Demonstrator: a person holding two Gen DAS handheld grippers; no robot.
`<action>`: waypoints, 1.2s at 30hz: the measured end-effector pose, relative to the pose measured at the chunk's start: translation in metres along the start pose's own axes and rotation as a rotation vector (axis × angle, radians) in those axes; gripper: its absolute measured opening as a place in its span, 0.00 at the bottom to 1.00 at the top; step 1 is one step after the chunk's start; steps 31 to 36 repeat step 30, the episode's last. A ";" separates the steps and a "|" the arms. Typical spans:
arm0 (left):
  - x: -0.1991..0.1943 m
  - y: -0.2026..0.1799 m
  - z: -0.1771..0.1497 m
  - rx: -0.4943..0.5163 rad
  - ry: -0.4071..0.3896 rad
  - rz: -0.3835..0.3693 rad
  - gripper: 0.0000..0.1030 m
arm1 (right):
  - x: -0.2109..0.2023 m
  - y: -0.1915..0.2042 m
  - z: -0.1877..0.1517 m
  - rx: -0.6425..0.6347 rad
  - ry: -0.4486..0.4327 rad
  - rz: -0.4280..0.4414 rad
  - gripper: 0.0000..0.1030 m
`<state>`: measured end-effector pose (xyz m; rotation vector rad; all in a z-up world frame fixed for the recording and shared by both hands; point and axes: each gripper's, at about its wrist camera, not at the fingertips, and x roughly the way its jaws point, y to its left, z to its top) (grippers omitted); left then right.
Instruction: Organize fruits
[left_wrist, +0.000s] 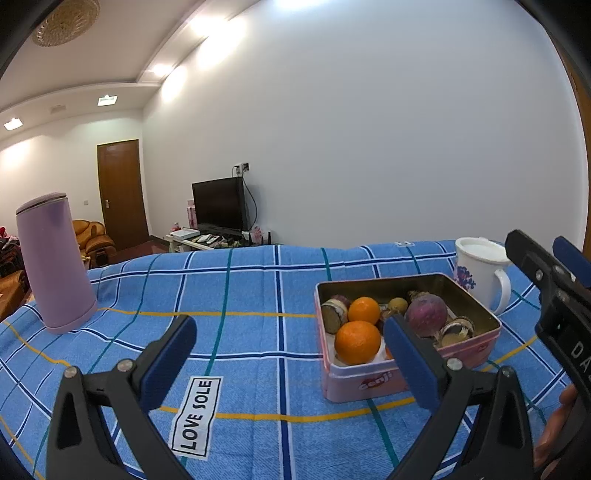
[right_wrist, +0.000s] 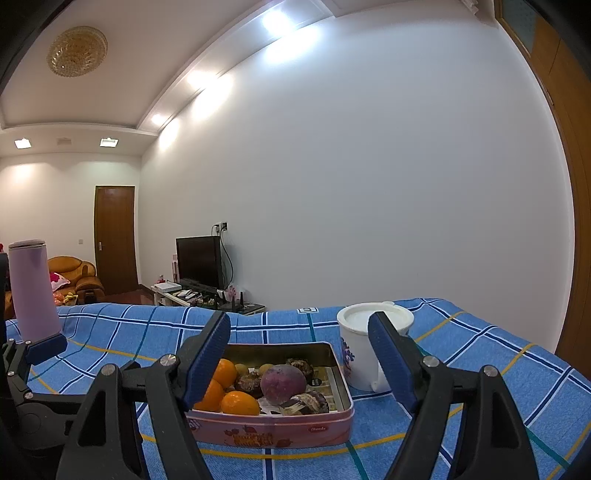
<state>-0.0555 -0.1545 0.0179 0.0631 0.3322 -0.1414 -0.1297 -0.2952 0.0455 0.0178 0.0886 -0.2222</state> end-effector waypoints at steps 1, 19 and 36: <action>0.000 0.000 0.000 0.000 0.000 0.000 1.00 | 0.000 -0.001 0.000 0.000 0.000 0.000 0.76; 0.003 -0.002 0.000 0.007 0.011 -0.017 1.00 | 0.005 -0.002 -0.001 0.005 0.015 -0.008 0.76; 0.004 0.000 0.000 -0.003 0.023 0.001 1.00 | 0.005 -0.001 0.000 0.002 0.018 -0.007 0.76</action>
